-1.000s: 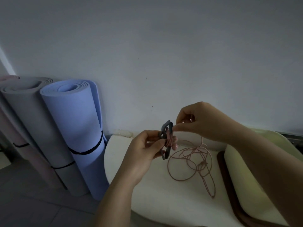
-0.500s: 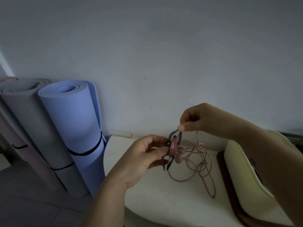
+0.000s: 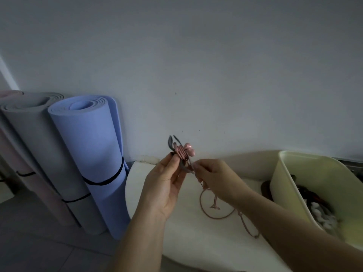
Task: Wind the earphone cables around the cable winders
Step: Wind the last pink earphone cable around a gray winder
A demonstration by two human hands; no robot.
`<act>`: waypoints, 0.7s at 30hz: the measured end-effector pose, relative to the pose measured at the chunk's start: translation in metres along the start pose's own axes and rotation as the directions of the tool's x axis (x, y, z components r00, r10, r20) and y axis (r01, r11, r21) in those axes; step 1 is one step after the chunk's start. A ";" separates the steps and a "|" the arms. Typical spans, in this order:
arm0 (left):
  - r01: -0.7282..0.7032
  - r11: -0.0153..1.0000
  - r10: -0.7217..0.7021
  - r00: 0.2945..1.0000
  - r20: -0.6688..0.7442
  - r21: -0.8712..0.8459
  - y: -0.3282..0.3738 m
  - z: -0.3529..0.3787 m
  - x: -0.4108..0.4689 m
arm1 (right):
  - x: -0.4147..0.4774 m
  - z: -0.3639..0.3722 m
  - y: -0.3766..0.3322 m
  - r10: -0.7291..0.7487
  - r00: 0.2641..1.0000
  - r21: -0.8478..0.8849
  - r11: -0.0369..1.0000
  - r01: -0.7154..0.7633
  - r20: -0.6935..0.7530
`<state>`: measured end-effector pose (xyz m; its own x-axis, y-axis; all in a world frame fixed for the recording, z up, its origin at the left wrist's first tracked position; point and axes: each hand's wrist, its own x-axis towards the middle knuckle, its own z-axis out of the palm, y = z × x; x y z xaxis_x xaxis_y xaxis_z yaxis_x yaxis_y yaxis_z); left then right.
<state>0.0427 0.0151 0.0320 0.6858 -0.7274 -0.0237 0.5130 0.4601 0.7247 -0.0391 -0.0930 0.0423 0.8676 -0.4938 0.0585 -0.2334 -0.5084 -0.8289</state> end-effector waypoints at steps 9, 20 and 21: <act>-0.003 0.990 0.024 0.989 -0.144 0.141 -0.004 -0.003 0.002 | -0.010 -0.019 -0.025 -0.057 0.977 -0.459 0.876 0.149 0.208; -0.121 0.717 0.205 0.978 -0.041 0.686 -0.003 -0.006 0.002 | -0.002 -0.062 -0.054 -0.254 0.967 -0.680 0.706 0.199 0.020; -0.123 0.716 0.173 0.985 -0.004 0.688 -0.001 -0.006 0.001 | -0.001 -0.064 -0.052 -0.259 0.965 -0.688 0.697 0.204 0.023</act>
<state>0.0456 0.0173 0.0269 0.7664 -0.6347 0.0991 -0.0719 0.0685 0.9951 -0.0558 -0.1111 0.1213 0.9084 -0.3285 0.2586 -0.2879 -0.9401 -0.1828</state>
